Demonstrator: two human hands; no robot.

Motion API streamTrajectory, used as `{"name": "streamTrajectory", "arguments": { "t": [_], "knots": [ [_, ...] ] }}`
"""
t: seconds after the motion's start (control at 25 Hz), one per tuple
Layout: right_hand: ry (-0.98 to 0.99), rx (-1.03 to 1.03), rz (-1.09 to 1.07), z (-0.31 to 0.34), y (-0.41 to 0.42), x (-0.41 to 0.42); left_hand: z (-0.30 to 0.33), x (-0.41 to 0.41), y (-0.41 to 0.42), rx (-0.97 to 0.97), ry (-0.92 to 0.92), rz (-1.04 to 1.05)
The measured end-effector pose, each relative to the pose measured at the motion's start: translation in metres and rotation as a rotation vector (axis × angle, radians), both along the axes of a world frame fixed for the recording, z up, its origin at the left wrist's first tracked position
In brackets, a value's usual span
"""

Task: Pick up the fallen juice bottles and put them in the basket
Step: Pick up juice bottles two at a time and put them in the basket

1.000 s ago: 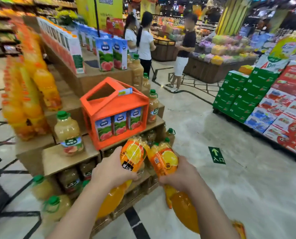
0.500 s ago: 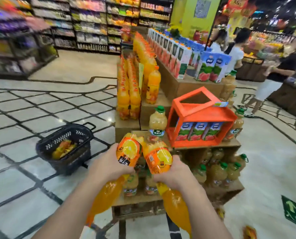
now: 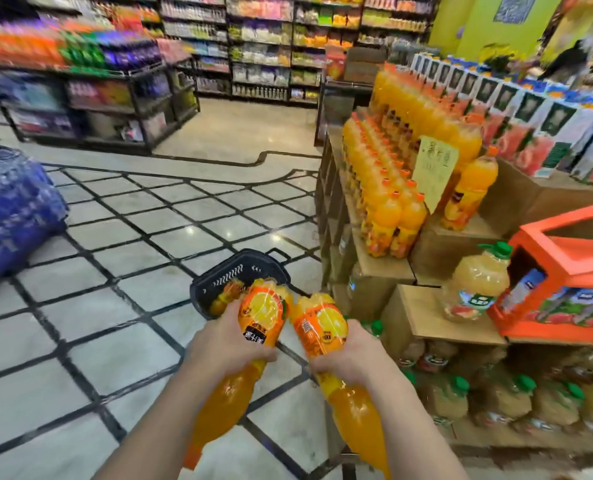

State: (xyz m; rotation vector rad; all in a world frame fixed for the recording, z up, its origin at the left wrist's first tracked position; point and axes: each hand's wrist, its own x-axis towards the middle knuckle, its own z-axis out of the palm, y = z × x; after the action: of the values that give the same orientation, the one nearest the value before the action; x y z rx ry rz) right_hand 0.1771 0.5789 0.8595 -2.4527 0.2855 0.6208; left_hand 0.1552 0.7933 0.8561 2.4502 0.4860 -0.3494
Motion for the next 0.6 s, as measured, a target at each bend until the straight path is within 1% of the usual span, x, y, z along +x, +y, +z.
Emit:
{"name": "streamTrajectory", "arguments": {
  "t": [0.16,0.28,0.36,0.6],
  "knots": [
    [0.020,-0.015,0.007,-0.001,0.078,0.038,-0.010,0.032,0.075,-0.033,0.025,0.072],
    [0.038,-0.006,0.059,-0.008,0.123,0.083,-0.023,0.069,0.120,-0.078,0.050,0.106],
    [0.049,0.011,0.088,-0.016,0.145,0.117,-0.031,0.095,0.142,-0.075,0.063,0.130],
    [0.088,0.016,0.222,-0.058,0.228,0.265,-0.057,0.214,0.208,-0.064,0.106,0.274]
  ]
}}
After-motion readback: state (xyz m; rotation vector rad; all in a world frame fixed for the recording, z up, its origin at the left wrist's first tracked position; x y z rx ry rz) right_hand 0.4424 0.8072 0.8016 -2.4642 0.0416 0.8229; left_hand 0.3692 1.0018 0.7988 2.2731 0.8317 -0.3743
